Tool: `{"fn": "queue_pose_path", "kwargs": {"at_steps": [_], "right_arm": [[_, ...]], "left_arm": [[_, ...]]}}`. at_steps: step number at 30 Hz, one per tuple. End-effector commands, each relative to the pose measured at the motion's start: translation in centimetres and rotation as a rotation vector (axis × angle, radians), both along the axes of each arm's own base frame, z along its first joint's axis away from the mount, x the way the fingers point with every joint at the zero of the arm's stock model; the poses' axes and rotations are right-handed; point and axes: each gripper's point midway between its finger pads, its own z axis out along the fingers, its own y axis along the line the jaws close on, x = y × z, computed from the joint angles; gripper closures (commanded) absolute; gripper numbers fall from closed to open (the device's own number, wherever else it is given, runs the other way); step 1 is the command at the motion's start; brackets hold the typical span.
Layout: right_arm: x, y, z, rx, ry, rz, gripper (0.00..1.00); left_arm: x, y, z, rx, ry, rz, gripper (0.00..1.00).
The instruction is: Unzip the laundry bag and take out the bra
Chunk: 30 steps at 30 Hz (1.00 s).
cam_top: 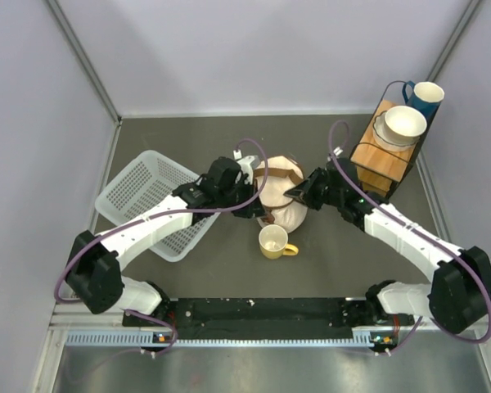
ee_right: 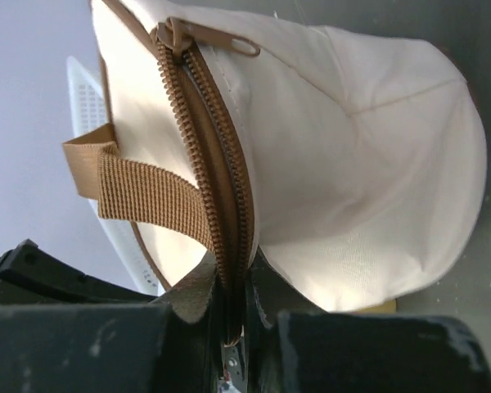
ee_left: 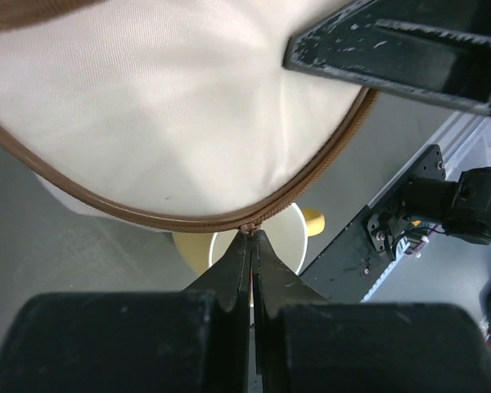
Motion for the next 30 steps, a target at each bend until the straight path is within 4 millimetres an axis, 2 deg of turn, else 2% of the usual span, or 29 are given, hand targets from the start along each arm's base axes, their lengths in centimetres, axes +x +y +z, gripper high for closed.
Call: {"fn": "queue_pose_path", "kwargs": {"at_steps": [1,2,3,4,6,7,9,12,14,17,18,19,20,21,22,26,27,28,29,30], "right_arm": [[2.1,-1.0,3.3,-0.075,-0.166,0.132,1.0],[1.4,-1.1,2.9,-0.09,-0.134,0.191,1.0],[2.3,-1.8,3.4,-0.106,-0.147,0.205,1.0],[2.2,-2.0,3.4,-0.142,-0.182,0.279,1.0],[1.8,-1.8,3.8,-0.14,-0.177,0.368,1.0],[1.9,-1.9,3.1,-0.16,-0.185,0.432,1.0],[1.3,-1.5,3.3,-0.146,-0.173,0.509,1.0],[1.1,-1.1,2.8,-0.153,-0.203,0.605,1.0],[1.1,-1.2,2.0,-0.166,-0.21,0.656,1.0],[2.1,-1.9,1.5,-0.226,-0.197,0.628,1.0],[2.6,-2.0,1.9,-0.237,-0.197,0.606,0.84],[2.8,-2.2,2.1,-0.239,-0.183,0.578,0.58],[3.1,-2.7,2.1,-0.268,-0.171,0.54,0.16],[2.9,-3.1,2.8,-0.277,-0.186,0.511,0.05],[2.9,-3.4,3.2,-0.278,-0.177,0.474,0.01],[2.2,-5.5,4.6,-0.323,-0.172,0.314,0.01],[1.7,-5.8,4.2,-0.316,-0.154,0.291,0.01],[1.1,-5.9,5.0,-0.281,-0.143,0.24,0.01],[1.0,-6.4,4.8,-0.28,-0.126,0.185,0.01],[0.4,-6.4,3.6,-0.254,-0.108,0.168,0.01]], "left_arm": [[1.4,1.0,3.2,0.01,-0.135,-0.007,1.0],[2.0,1.9,3.7,0.01,-0.151,0.009,1.0],[2.2,2.3,3.8,0.014,-0.16,0.014,1.0],[2.4,2.7,4.0,0.015,-0.175,0.007,1.0],[3.3,3.6,4.4,0.017,-0.192,0.032,1.0],[3.6,3.9,4.6,0.017,-0.201,0.034,1.0],[4.5,4.3,4.6,0.014,-0.205,0.05,1.0],[5.7,5.1,4.0,0.034,-0.21,0.079,1.0],[6.2,5.4,3.5,0.02,-0.195,0.09,1.0],[6.0,4.0,3.1,-0.039,-0.166,0.052,1.0],[5.7,3.6,3.3,-0.062,-0.154,0.034,1.0],[5.6,3.4,3.2,-0.073,-0.137,0.038,1.0],[5.4,3.1,3.3,-0.083,-0.135,0.032,1.0],[5.3,2.9,3.2,-0.085,-0.132,0.032,1.0],[5.2,2.8,3.2,-0.088,-0.128,0.034,1.0],[4.3,2.5,3.1,-0.095,-0.108,0.031,1.0],[4.1,2.4,3.1,-0.098,-0.103,0.028,1.0],[3.9,2.3,3.0,-0.096,-0.096,0.031,1.0],[3.5,1.8,2.9,-0.095,-0.094,0.019,1.0],[3.4,1.6,2.8,-0.091,-0.093,0.019,1.0]]}}
